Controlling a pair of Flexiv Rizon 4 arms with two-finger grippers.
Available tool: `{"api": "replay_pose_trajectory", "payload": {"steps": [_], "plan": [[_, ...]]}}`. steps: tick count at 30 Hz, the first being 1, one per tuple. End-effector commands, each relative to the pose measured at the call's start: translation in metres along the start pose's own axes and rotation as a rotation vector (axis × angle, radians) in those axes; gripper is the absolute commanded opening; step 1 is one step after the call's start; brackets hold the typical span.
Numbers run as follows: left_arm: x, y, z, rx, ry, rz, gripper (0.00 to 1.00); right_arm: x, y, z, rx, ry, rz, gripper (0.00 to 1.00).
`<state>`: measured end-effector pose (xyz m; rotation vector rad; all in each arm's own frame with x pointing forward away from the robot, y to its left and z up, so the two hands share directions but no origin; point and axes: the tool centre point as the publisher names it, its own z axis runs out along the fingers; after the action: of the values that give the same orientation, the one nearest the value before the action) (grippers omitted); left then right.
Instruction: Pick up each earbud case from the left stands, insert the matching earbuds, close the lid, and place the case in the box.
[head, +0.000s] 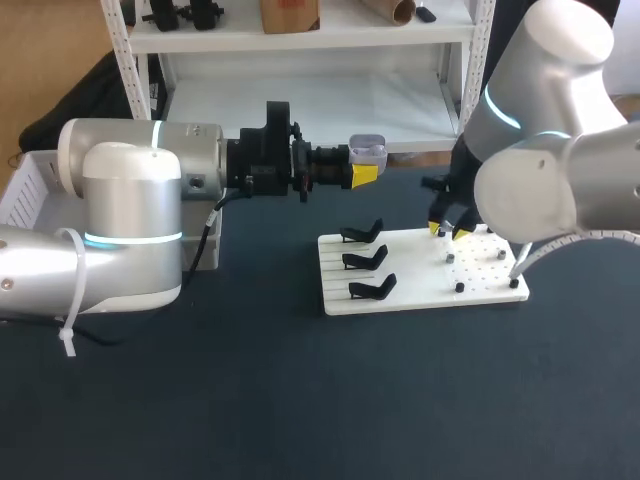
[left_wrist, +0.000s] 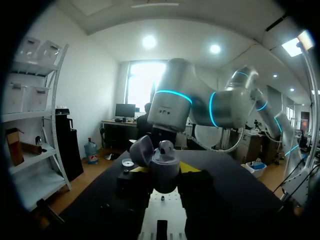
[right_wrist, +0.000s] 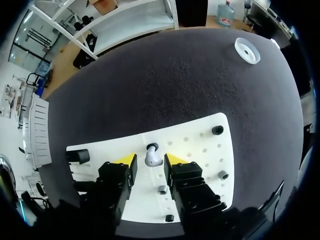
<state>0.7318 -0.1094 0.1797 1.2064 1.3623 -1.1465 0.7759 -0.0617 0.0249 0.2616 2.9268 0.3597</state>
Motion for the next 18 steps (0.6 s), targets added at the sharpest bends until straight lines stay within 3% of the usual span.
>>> {"api": "replay_pose_trajectory", "payload": {"steps": [1, 18], "plan": [[0.0005, -0.0002, -0.0002, -0.001, -0.002, 0.001, 0.0, 0.0004, -0.0003, -0.0005, 0.006, 0.001, 0.007, 0.35], [0.0005, -0.0002, -0.0002, -0.001, -0.002, 0.001, 0.0, 0.0001, 0.0003, 0.0023, 0.009, 0.006, 0.009, 0.24]]}}
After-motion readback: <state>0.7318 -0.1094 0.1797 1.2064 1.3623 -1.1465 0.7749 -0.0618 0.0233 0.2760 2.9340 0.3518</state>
